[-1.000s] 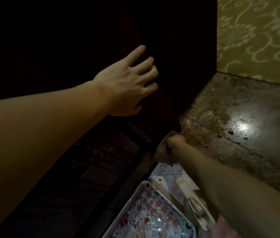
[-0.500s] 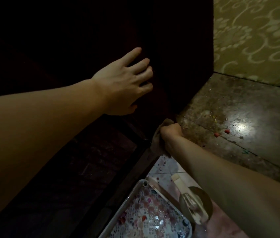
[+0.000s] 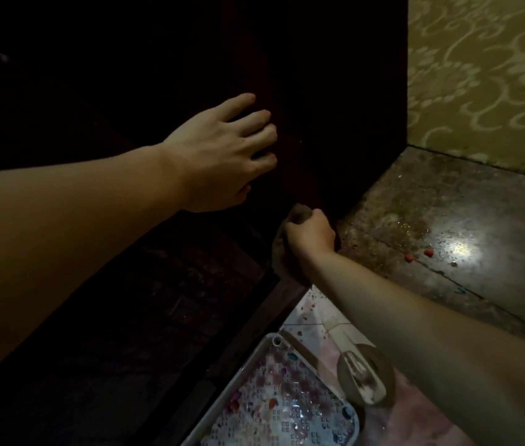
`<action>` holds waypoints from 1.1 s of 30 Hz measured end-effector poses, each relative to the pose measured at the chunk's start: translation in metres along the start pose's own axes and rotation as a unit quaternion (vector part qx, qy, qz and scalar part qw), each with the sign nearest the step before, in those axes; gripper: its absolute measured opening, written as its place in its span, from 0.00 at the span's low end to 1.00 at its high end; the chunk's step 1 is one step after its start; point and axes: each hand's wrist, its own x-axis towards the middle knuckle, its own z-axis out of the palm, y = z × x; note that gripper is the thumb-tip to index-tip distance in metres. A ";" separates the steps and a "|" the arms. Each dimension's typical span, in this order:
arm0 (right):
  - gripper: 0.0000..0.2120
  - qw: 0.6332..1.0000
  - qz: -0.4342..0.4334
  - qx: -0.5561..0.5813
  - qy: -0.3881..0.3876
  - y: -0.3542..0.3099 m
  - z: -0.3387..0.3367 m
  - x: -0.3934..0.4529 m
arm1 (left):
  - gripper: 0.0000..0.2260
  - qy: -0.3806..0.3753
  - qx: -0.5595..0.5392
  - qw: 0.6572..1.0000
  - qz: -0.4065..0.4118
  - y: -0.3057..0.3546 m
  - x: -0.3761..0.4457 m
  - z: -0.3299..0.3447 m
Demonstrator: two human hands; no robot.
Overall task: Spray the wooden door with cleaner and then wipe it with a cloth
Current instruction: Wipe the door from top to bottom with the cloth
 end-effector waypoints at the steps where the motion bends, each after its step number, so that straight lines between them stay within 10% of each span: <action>1: 0.16 1.000 0.004 -0.020 -0.006 -0.002 -0.003 -0.001 | 0.29 0.002 0.003 1.000 -0.008 -0.005 -0.005 -0.001; 13: 0.26 0.940 -0.338 -0.032 -0.033 -0.042 -0.001 -0.078 | 0.39 -0.001 0.061 0.995 -0.085 -0.066 -0.100 -0.010; 21: 0.30 0.984 -0.124 0.095 -0.091 -0.055 0.040 -0.114 | 0.44 0.067 0.000 0.989 -0.135 -0.077 -0.124 -0.013; 33: 0.28 0.935 -0.333 0.118 0.040 -0.080 0.098 -0.162 | 0.49 0.101 -0.019 0.982 -0.157 -0.095 -0.140 -0.015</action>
